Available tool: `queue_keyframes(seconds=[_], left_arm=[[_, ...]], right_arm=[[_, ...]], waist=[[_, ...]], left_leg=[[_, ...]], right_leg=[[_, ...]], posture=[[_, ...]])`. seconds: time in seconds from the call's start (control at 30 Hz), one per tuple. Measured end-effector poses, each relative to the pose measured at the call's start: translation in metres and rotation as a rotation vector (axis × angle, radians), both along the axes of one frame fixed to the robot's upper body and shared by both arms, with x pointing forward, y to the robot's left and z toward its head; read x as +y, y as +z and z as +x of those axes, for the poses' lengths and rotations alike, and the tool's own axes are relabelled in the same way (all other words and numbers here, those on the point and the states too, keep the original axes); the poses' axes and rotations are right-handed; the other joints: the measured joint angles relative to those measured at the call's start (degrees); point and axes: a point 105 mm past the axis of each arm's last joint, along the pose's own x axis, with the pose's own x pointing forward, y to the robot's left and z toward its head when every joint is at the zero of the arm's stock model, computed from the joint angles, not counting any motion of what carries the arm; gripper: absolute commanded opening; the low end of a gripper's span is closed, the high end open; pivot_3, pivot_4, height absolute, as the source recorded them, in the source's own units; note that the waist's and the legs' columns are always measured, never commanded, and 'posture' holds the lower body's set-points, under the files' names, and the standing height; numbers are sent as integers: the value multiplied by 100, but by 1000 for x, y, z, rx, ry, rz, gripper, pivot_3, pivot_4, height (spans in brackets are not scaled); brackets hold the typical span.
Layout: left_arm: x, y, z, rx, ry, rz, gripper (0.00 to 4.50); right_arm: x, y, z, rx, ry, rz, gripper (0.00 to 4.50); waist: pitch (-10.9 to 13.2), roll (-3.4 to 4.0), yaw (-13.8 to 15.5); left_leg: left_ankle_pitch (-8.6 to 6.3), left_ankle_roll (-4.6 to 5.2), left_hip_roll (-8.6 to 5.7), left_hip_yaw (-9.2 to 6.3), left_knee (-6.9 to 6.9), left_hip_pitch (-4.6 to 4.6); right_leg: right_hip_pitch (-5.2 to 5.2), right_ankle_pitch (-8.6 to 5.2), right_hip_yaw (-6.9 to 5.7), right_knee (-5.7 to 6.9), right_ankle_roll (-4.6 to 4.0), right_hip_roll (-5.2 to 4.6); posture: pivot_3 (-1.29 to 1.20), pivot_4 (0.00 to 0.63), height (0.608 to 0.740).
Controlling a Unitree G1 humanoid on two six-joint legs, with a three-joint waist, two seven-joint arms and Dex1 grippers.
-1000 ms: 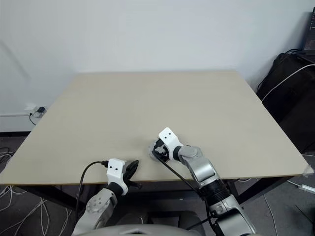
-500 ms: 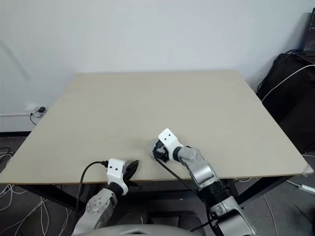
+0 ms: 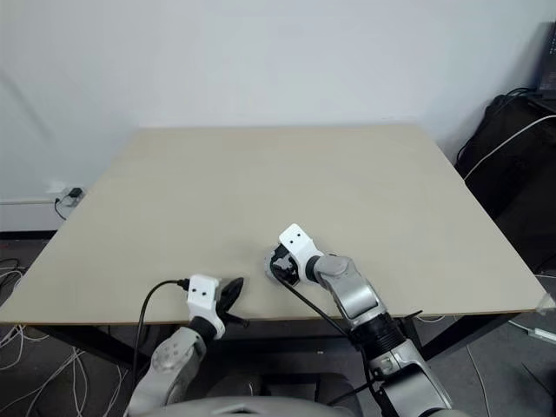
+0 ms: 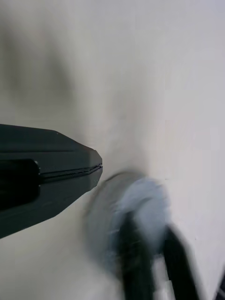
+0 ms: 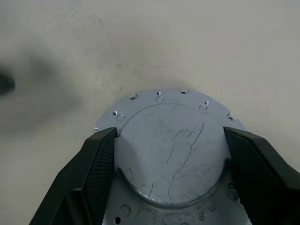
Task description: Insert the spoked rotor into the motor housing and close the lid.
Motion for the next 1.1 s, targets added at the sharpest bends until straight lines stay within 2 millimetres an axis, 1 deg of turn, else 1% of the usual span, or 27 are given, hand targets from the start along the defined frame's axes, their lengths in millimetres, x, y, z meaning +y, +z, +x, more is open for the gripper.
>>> queue_keyframes(seconds=[0.03, 0.1, 0.13, 0.23, 0.37, 0.43, 0.57, 0.67, 0.9, 1.1], left_arm=[[6, 7, 8, -28, 11, 4, 0], [14, 15, 18, -54, 17, 18, 0], [17, 16, 24, -49, 12, 22, 0], [27, 18, 40, -27, 2, 32, 0], [31, 15, 59, 62, -36, -18, 0], [26, 17, 66, 115, -95, -87, 0], [7, 27, 77, 182, -232, -183, 0], [-2, 29, 80, 232, -282, -237, 0], [-18, 7, 74, 406, -349, -244, 0], [-28, -1, 67, 458, -380, -215, 0]], right_arm=[[0, 0, 0, -1, -2, 0, 3237], [1, 0, 0, 0, -2, 1, 3237], [0, 0, 0, 1, -3, 2, 3237], [2, -1, 0, 1, -6, 5, 3237], [3, -1, -1, 1, -12, 9, 3237], [3, -1, -1, 2, -16, 12, 3237], [4, -2, -3, 1, -25, 20, 3237], [5, -2, -4, -2, -29, 25, 3237], [5, -1, -6, 0, -38, 31, 3237], [5, -1, -6, 4, -43, 31, 3237]], waist=[[-2, 2, -4], [-6, 5, -8], [-7, 3, -5], [-11, -2, -15], [-18, -13, -29], [-19, -15, -45], [-21, -18, -73], [-22, -19, -87], [-20, -22, -87], [-20, -22, -86]], left_leg=[[1, -1, 0, 0, 0, 1], [1, 0, 0, 0, 0, 2], [4, 4, -1, -2, 0, 2], [7, 3, -1, -6, 0, 3], [11, 2, -2, -9, 0, 4], [12, 4, -4, -12, 0, 4], [19, 15, -7, -16, -2, 4], [19, 15, -8, -20, -6, 3], [19, 14, -10, -27, -12, 3], [16, 10, -10, -30, -12, 3]], right_leg=[[0, 1, 0, 1, 1, 1], [0, 7, 1, 1, 10, 2], [0, 14, 0, 1, 22, 4], [0, 16, -2, 1, 24, 6], [0, 18, -2, 3, 25, 8], [1, 17, -2, 3, 24, 8], [1, 18, -1, 1, 21, 8], [0, 34, 0, -1, -7, 7], [0, 33, 0, -3, -9, 8], [-1, 32, 0, -3, -10, 7]], posture=[[0, 0, 740], [0, 0, 740], [0, 0, 740], [0, 0, 740], [0, 0, 740], [0, 0, 740], [0, 0, 740], [0, 0, 740], [0, 0, 740], [0, 0, 740]])
